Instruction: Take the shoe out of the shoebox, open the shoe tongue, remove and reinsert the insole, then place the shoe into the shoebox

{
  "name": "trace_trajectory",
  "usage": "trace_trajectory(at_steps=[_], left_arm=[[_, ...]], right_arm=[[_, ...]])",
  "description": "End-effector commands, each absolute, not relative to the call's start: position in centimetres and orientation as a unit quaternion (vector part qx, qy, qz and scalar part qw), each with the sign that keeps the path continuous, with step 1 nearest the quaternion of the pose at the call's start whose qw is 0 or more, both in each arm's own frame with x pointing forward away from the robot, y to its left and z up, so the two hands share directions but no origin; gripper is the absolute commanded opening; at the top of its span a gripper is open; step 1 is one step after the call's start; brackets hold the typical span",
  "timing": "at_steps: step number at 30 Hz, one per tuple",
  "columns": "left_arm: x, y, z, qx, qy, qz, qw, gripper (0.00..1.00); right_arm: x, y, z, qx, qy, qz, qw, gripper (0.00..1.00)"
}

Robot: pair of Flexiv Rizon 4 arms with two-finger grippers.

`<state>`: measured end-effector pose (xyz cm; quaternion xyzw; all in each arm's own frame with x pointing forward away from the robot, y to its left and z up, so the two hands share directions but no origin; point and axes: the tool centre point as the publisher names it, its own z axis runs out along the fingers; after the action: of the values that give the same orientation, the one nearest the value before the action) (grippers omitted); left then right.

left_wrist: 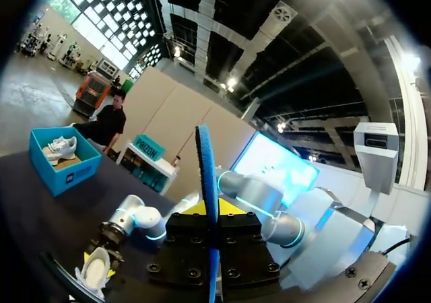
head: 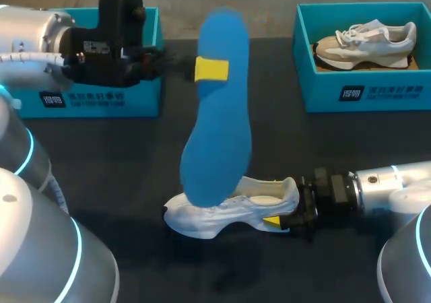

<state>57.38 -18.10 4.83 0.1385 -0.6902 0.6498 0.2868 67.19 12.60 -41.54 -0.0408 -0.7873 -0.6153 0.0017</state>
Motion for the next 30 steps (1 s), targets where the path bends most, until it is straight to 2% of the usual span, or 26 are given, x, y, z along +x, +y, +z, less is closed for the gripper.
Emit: trace_trajectory(at_steps=[1, 13, 26, 27, 28, 29, 30], left_arm=[[57.81, -17.35, 4.07, 0.117, -0.694, 0.651, 0.284, 0.00], [57.58, -17.22, 4.21, 0.083, -0.688, 0.675, 0.255, 0.00], [57.47, -17.24, 4.21, 0.083, -0.691, 0.672, 0.255, 0.00], [57.47, -17.24, 4.21, 0.083, -0.691, 0.672, 0.255, 0.00], [57.47, -17.24, 4.21, 0.083, -0.691, 0.672, 0.255, 0.00], [57.47, -17.24, 4.21, 0.083, -0.691, 0.672, 0.255, 0.00], [57.47, -17.24, 4.21, 0.083, -0.691, 0.672, 0.255, 0.00]], right_arm=[[67.13, 12.60, -41.75, -0.041, -0.788, -0.614, 0.001, 0.00], [67.13, 12.60, -41.75, -0.041, -0.788, -0.614, 0.001, 0.00], [67.24, 12.48, -41.82, -0.051, -0.789, -0.613, 0.000, 0.00], [67.27, 12.42, -41.86, -0.053, -0.788, -0.613, 0.001, 0.06], [67.26, 12.22, -41.94, -0.058, -0.788, -0.613, 0.000, 0.86], [67.24, 12.08, -41.96, -0.063, -0.787, -0.614, 0.000, 1.00], [67.25, 11.77, -41.97, -0.065, -0.786, -0.615, 0.000, 1.00]])
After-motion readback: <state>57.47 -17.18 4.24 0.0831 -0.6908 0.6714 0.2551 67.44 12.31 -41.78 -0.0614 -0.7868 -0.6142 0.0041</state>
